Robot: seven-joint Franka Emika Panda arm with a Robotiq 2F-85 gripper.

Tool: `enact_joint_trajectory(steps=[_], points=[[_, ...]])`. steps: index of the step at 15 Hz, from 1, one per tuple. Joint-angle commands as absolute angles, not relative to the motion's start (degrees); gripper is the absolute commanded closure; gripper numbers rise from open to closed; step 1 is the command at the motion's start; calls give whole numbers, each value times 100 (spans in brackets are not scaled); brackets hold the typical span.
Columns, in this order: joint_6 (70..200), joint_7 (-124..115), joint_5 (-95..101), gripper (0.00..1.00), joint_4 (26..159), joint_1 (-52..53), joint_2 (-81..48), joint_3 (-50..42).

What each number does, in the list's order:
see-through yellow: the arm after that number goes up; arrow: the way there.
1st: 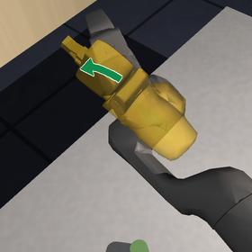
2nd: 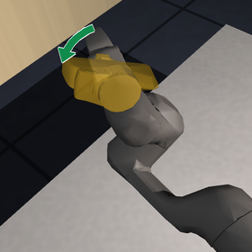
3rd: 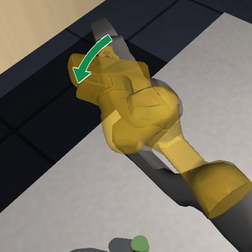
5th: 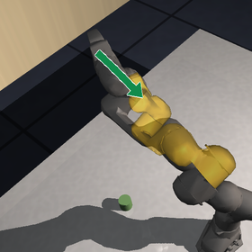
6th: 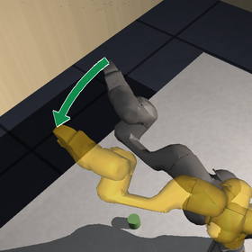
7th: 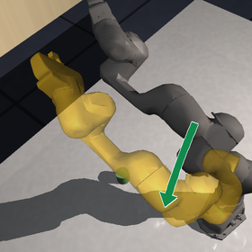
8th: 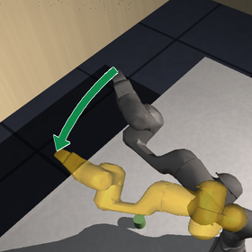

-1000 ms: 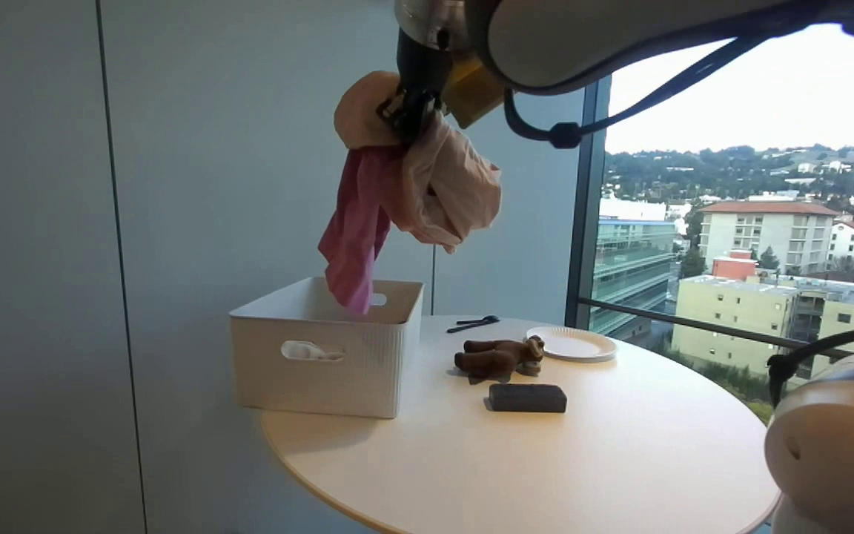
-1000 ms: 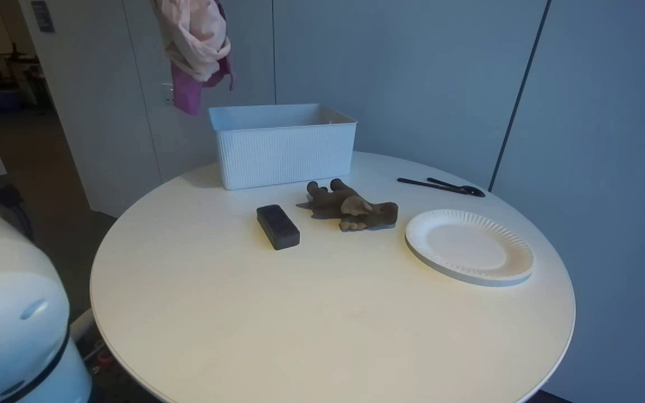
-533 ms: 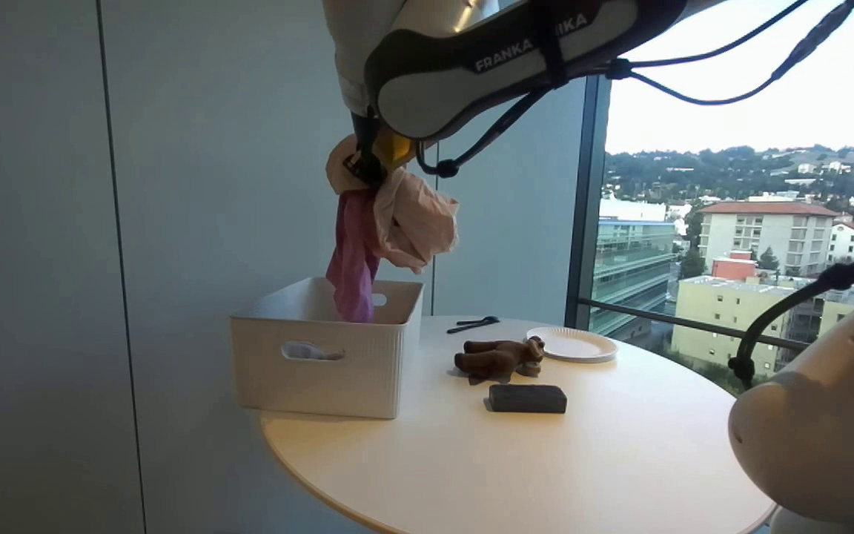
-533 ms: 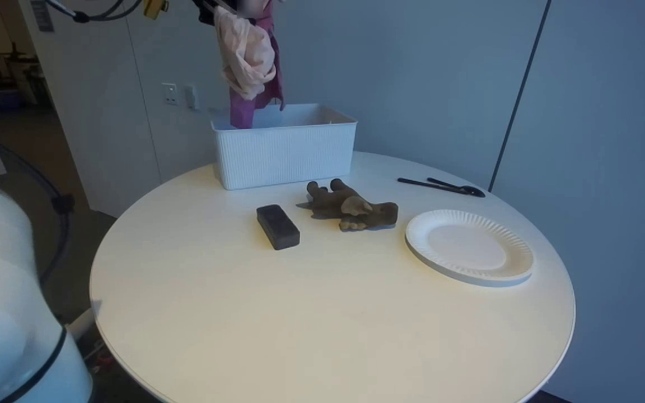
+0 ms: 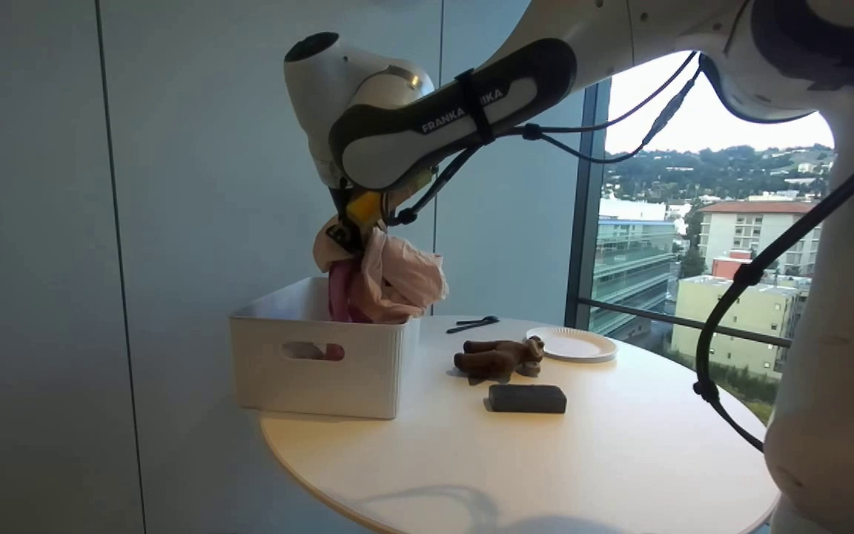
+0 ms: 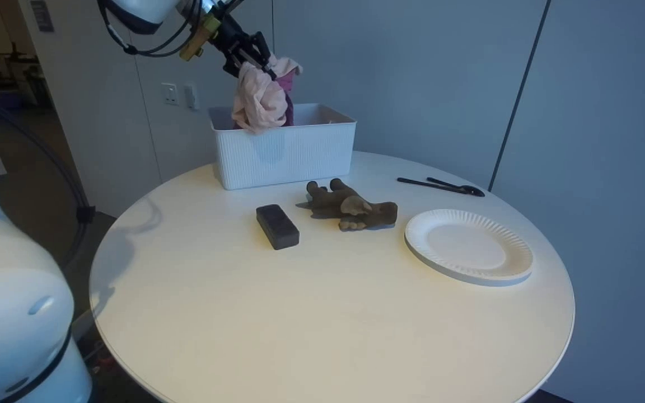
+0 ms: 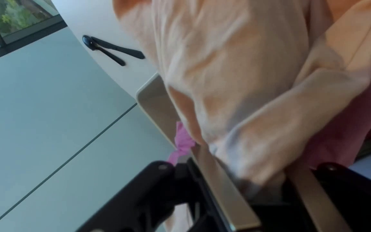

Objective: Put the shirts and toy moose inside the white basket

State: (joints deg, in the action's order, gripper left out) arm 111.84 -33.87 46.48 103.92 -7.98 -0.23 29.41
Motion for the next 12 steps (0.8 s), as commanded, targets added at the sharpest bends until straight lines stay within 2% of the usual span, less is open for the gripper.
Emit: enact_joint_trajectory(steps=[1,2,4,5,10,11,12], points=[[10846,-3319,4555,27,9880,177,-283,2171],[11102,-3377,4614,45,10210,271,-189,1966],[10997,-3377,4607,29,10095,476,-235,1845],[10958,-3377,4604,26,10064,509,-236,1832],[10937,-3377,4602,26,10044,516,-238,1808],[10873,-3604,4807,7,10024,539,-220,1814],[10859,-3840,4912,5,10014,574,-123,1754]])
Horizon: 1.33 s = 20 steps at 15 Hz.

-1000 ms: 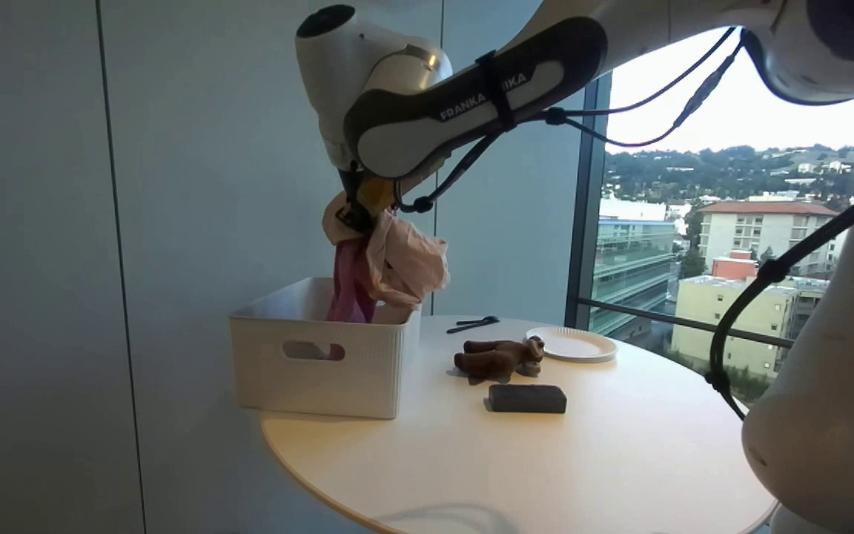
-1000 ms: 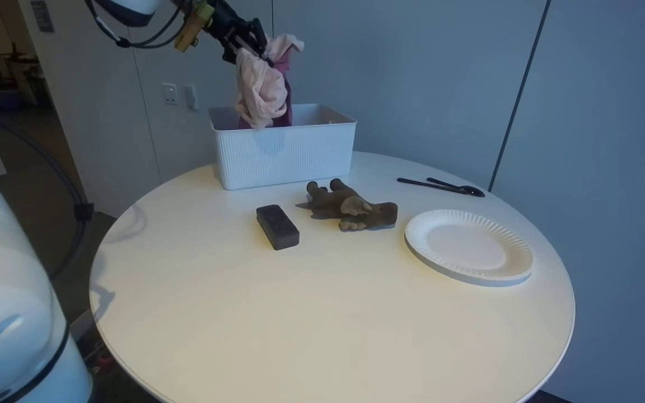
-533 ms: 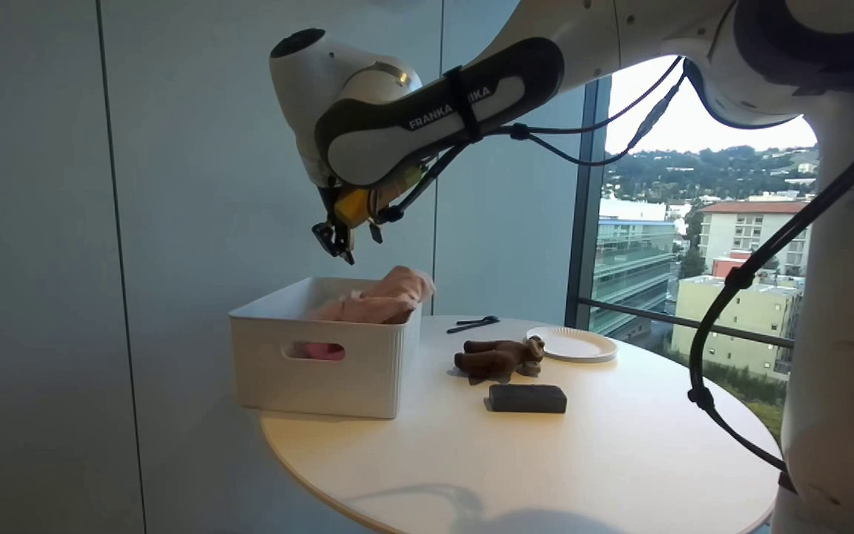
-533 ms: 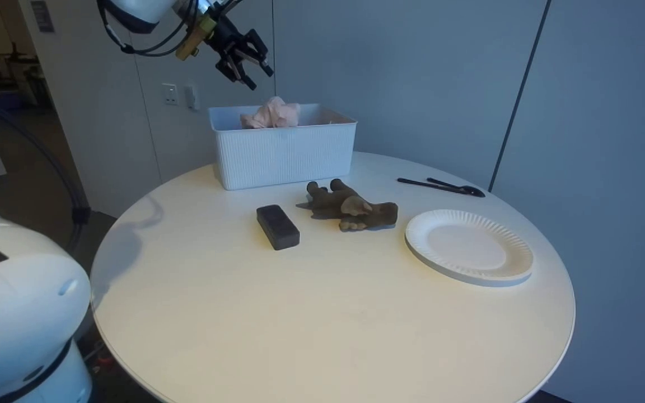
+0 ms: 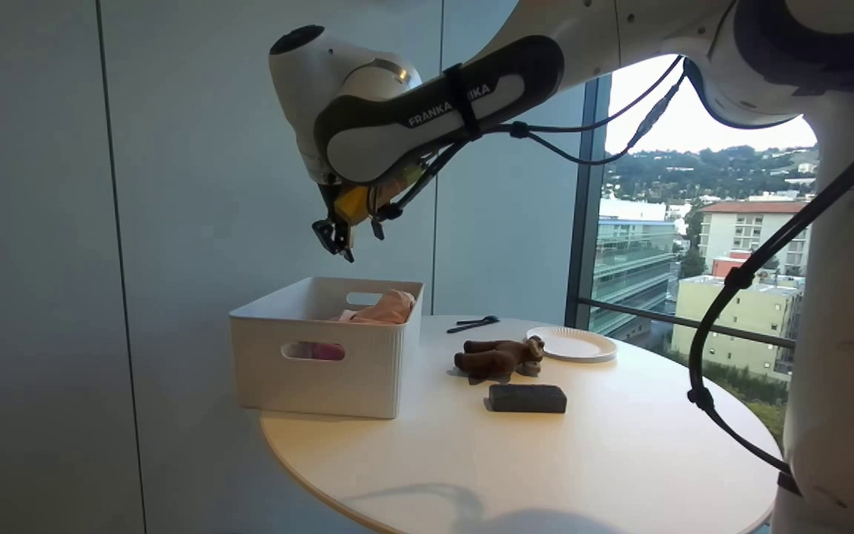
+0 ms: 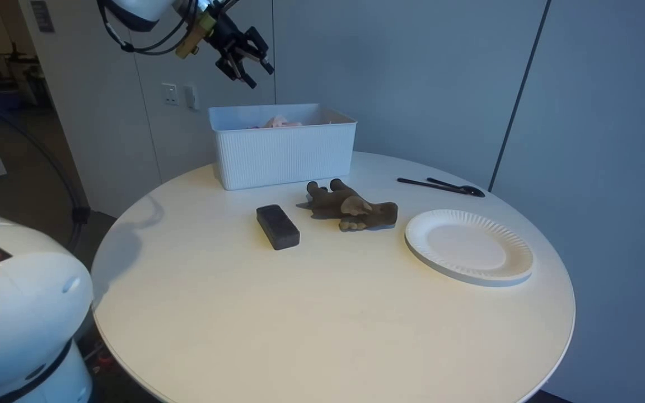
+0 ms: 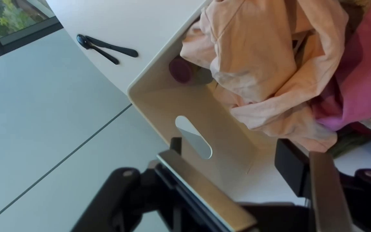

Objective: Put the shirts and toy moose inside the white basket

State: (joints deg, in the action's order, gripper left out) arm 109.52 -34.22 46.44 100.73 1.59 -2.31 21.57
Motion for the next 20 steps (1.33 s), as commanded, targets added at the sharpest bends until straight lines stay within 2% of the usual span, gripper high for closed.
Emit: enact_joint_trajectory(steps=[1,10,16,20], points=[[10767,-4053,4878,0,9976,628,0,1645],[9860,-3661,3003,0,9747,-149,875,162],[9903,-3394,2347,0,9759,-610,22,-409],[9716,-3211,2066,0,9225,-658,-1040,-601]])
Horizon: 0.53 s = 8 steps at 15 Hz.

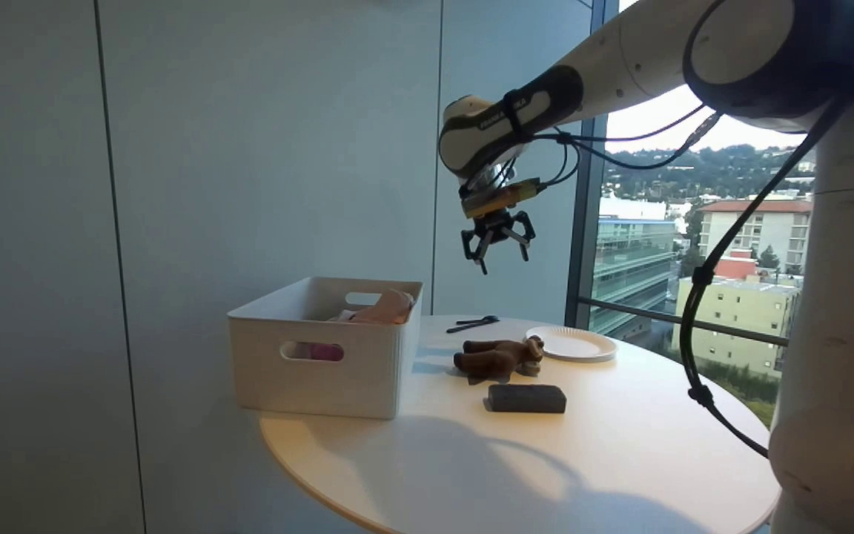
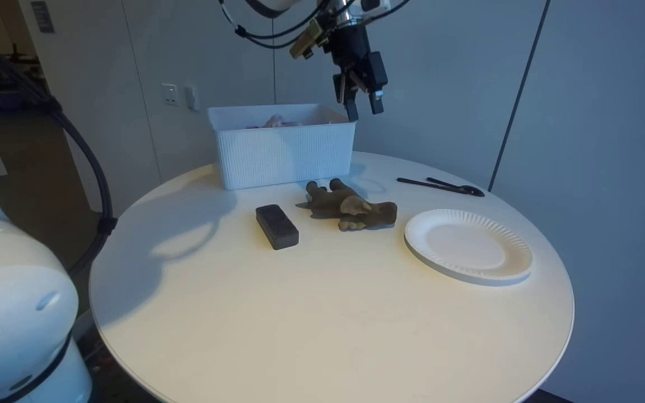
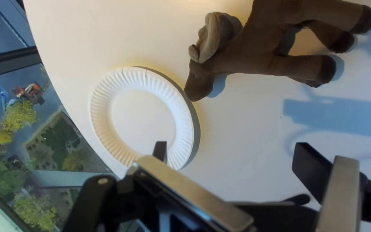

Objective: Put the shirts and toy moose inside the white basket

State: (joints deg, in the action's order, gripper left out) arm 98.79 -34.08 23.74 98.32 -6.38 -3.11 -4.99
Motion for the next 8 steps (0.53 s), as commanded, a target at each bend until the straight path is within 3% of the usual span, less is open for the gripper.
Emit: enact_joint_trajectory(steps=[1,8], points=[[9569,-3060,1945,0,9016,-672,-1328,-646],[9463,-3176,1823,0,8837,-575,-1775,-826]])
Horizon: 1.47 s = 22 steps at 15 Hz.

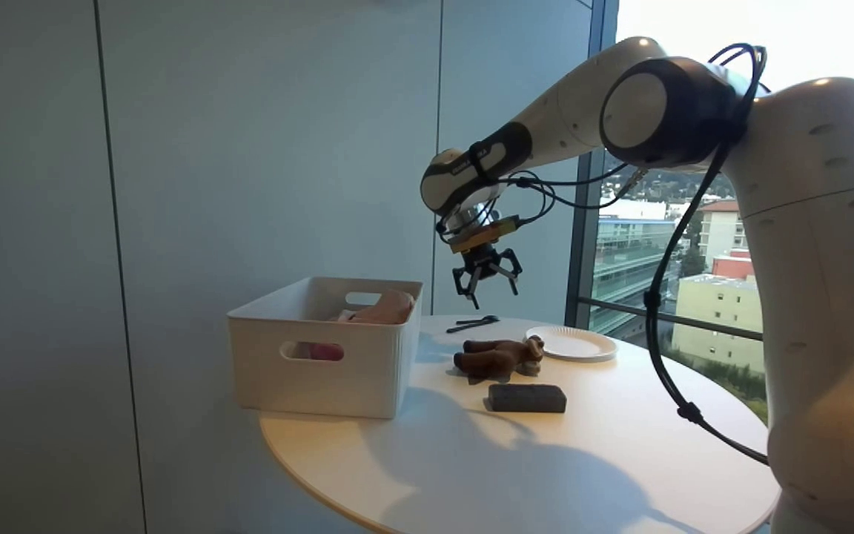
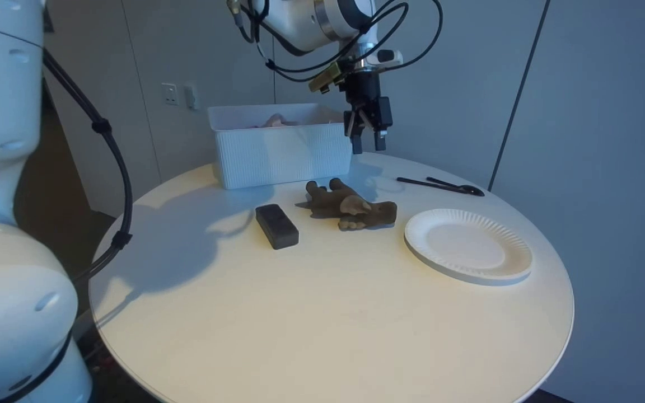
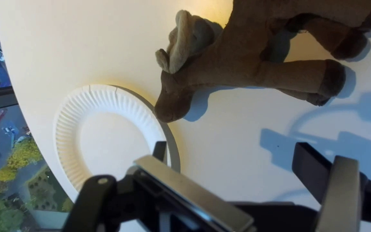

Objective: Put the shirts and toy moose inside the white basket

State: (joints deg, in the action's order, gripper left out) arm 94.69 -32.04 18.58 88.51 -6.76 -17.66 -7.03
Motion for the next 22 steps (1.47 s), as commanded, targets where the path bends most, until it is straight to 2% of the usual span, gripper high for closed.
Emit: enact_joint_trajectory(steps=[1,8,14,15,17,22], points=[[9439,-3170,1819,0,8801,-574,-1776,-825],[9123,-2170,1427,0,8986,-752,-2003,-786],[9117,-878,521,0,9290,-1292,-2926,-868],[9110,-617,384,25,9287,-1382,-3069,-841],[8830,-146,50,33,9120,-1517,-3218,-789],[8678,-59,-38,69,9140,-1534,-3083,-865]])
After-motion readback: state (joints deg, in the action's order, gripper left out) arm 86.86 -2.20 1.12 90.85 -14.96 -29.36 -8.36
